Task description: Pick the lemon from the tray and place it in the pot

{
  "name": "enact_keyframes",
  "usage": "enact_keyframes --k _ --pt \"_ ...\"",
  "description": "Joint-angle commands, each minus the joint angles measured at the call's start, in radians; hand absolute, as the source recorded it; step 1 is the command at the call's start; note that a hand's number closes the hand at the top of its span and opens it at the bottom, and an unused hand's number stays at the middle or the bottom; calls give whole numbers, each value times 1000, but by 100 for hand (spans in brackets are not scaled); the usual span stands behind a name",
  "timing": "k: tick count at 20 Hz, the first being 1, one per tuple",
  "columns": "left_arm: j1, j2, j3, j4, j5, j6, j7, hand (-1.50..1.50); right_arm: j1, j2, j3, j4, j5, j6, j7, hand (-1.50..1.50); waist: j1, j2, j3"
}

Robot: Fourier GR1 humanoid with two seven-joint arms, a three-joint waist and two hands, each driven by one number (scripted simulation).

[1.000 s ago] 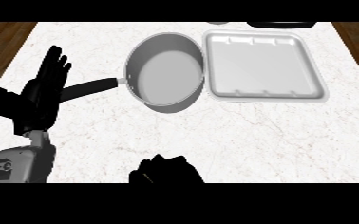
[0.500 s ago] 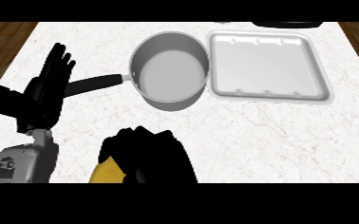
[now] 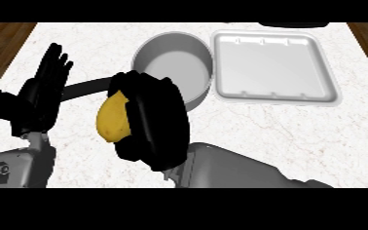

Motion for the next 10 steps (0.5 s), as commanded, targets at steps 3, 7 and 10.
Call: enact_keyframes --k 3,7,10 --pt "-23 -13 0 34 -11 9 -27 0 -95 13 -11 278 159 23 -19 150 -10 1 0" --pt "-6 27 42 17 21 -29 -21 0 -98 13 -48 451 97 -60 -137 150 0 1 1" --pt "-3 -17 -12 23 -22 -9 -52 0 -152 13 -54 611 7 -145 -240 150 14 5 1"
